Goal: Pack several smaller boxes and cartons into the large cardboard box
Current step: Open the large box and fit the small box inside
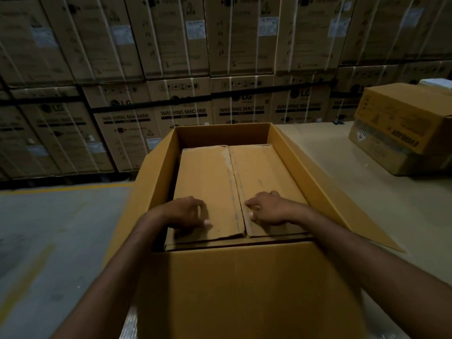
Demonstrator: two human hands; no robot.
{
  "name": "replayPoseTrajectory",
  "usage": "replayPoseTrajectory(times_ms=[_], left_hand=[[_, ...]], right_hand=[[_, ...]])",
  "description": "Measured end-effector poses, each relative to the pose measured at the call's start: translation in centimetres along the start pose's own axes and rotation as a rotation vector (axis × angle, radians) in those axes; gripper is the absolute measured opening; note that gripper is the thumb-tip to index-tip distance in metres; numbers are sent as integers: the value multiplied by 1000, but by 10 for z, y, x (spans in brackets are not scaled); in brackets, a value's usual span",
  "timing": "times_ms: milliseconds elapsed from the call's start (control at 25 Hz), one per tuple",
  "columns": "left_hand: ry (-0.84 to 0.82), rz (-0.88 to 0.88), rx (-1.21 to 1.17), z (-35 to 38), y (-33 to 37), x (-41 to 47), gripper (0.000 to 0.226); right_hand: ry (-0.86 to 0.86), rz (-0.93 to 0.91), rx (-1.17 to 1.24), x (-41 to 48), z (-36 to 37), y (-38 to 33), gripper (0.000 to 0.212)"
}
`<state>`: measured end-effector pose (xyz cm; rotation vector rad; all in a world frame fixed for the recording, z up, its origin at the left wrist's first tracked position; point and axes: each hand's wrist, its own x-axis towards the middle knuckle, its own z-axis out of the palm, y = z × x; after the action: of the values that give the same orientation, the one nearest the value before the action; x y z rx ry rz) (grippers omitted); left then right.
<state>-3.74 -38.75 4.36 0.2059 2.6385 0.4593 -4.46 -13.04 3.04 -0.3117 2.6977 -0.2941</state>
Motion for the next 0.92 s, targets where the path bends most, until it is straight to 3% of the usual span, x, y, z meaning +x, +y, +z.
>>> replayPoseTrajectory(times_ms=[200,320,400,480,640,800,920], left_hand=[[30,139,-29,8,12,-4,71],[218,244,-207,8,17,-13,51],[385,292,-348,0,18,-25,40],[538,294,-400,-14,17,-40,34],[737,246,-527,-43,2,-78,34],[833,17,-682,-61,-39,-105,32],[909,-134,-636,-65,-68,-111,36]], right_hand=[[100,115,183,27,11,-30,33],[213,189,581,27,5,-44,24],[305,125,938,14,-8,-57,25],[302,-72,1103,-3,-19,-72,30],[117,-439,974,-8,-19,-116,42],[64,-546,740,9,2,-163,54],[153,-579,480,21,13,-187,53]])
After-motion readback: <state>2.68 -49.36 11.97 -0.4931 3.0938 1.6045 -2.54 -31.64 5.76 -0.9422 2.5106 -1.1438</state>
